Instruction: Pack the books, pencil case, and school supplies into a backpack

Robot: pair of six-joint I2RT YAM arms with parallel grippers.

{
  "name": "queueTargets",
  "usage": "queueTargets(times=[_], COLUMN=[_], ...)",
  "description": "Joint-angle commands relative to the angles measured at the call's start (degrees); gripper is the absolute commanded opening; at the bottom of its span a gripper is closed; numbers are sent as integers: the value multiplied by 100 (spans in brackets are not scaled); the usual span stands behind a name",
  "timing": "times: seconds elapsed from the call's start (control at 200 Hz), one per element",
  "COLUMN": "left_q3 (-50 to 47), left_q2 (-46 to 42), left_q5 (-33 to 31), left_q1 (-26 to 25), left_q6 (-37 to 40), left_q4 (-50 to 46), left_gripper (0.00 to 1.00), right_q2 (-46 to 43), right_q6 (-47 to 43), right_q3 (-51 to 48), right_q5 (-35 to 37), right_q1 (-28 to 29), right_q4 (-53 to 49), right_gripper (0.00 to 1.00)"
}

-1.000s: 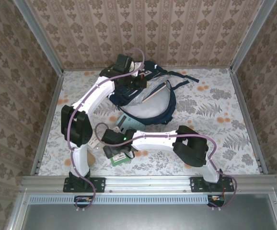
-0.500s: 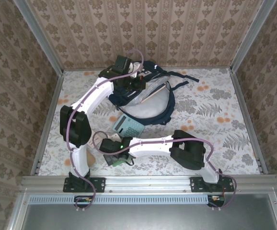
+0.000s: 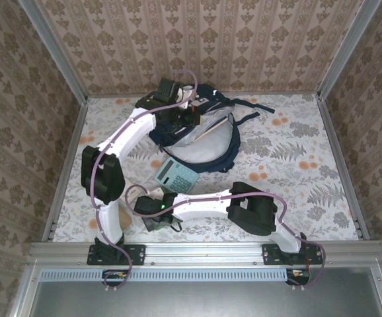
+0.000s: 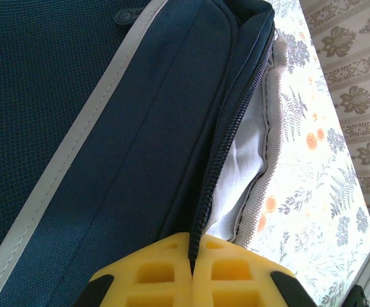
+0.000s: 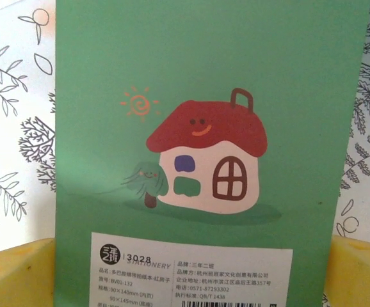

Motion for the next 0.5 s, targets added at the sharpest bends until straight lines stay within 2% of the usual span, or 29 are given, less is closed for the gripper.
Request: queueTargets(times=[0.0, 0.18, 0.495], left_q3=[-48, -68, -1], left_q2=[-319, -342, -337], left_q5=[13, 3, -30], left_q1=[102, 101, 104], left_q6=[83, 90, 122], left_q4=[77, 70, 11], left_gripper=[0, 0, 0], right_q2=[332, 388, -240], right_q6=[221, 284, 11], right_q3=[119, 11, -215], right_q5=[-30, -40, 626], right_q1=[47, 50, 141], right_q4=[-268, -268, -255], right_gripper=[100, 99, 88])
